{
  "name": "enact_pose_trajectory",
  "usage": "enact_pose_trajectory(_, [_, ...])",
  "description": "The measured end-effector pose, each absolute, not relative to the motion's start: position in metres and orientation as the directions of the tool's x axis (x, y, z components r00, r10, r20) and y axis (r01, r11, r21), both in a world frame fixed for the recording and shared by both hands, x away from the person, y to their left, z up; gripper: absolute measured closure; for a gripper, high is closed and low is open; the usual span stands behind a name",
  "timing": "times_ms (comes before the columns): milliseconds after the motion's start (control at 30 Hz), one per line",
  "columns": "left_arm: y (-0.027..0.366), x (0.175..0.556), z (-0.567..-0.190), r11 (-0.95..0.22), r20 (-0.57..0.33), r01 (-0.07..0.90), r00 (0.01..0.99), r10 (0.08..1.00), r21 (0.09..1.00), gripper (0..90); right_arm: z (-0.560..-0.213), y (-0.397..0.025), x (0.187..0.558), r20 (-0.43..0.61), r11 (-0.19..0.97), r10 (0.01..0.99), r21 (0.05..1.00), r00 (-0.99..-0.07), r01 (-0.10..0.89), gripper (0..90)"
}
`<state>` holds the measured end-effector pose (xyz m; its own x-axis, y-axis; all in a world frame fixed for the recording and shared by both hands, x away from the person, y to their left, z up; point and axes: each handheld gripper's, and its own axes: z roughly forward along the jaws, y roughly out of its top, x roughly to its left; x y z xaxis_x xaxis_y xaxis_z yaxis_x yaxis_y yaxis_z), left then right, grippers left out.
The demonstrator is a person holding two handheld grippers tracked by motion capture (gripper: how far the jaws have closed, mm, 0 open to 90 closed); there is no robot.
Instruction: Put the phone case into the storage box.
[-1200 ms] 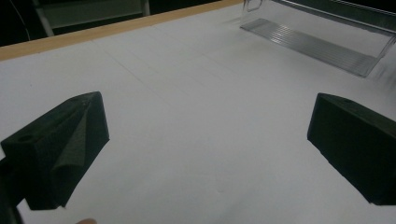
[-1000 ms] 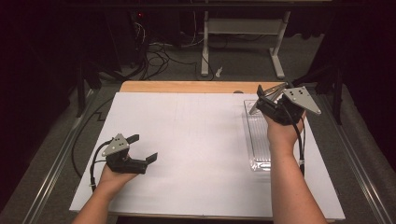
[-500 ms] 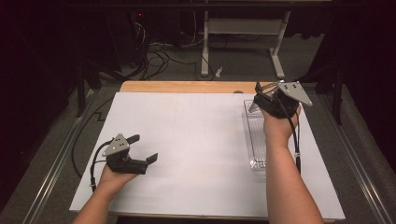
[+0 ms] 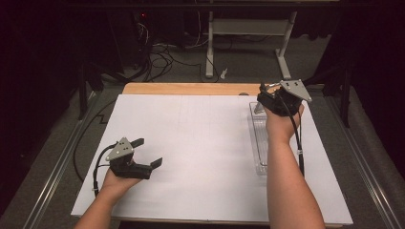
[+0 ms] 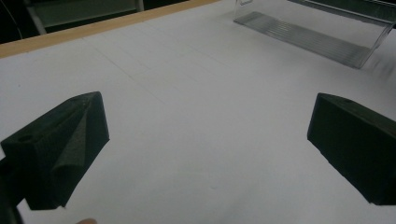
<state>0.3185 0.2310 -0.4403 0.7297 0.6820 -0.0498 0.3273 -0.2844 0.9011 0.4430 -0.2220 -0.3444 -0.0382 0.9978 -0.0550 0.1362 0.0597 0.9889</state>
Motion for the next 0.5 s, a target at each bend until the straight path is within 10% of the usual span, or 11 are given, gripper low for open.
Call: enact_pose_trajectory(500, [0.232, 0.318, -0.440, -0.278, -0.055, 0.322, 0.736, 0.675, 0.905, 0.2, -0.361, -0.216, 0.459, -0.039, 0.037, 0.999, 0.984, 0.005, 0.176, 14.8])
